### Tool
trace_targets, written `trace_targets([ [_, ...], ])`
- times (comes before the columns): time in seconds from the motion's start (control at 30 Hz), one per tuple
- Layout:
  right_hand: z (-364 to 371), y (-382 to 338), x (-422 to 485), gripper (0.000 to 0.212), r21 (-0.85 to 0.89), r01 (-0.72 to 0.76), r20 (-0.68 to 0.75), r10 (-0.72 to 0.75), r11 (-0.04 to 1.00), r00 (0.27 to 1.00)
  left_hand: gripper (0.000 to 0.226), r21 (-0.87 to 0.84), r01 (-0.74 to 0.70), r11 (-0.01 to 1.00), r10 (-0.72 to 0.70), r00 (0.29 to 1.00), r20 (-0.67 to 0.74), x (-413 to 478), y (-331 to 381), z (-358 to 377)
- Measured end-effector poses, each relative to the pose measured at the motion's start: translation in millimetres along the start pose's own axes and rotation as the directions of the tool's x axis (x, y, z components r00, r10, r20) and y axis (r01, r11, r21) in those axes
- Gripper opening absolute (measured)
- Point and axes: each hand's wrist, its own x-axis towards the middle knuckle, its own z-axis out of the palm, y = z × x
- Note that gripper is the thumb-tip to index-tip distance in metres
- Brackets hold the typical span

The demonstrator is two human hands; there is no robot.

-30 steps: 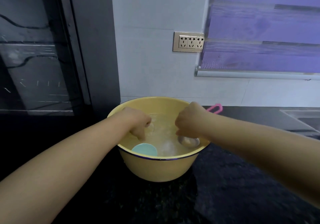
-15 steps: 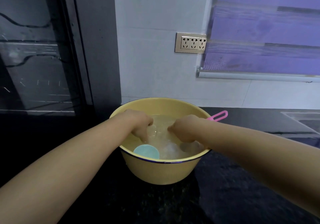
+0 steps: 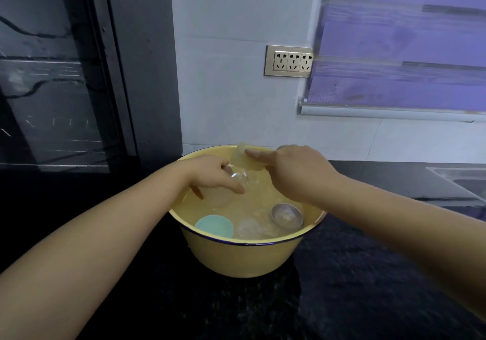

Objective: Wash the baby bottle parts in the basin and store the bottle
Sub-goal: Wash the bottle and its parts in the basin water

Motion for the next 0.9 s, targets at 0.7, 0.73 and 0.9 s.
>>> trace_targets([
  [0.7,-8,-13,-6,0.073,-0.012,0.001,0.106,0.001,1.0,0.994,0.046,-0.059,0.006,0.998,-0.023,0.951,-0.307,2,4,-5],
  [0.73,-7,-13,-7,0.074,-0.021,-0.005,0.091,0.006,1.0,0.996,0.044,-0.104,-0.003,0.995,-0.028,0.954,-0.297,2,4,-6],
  [0.9,-1,-14,5,0.067,-0.005,-0.024,0.049,0.024,1.0,0.999,0.044,-0.021,-0.059,0.998,0.051,0.962,-0.267,-8,12,-1],
])
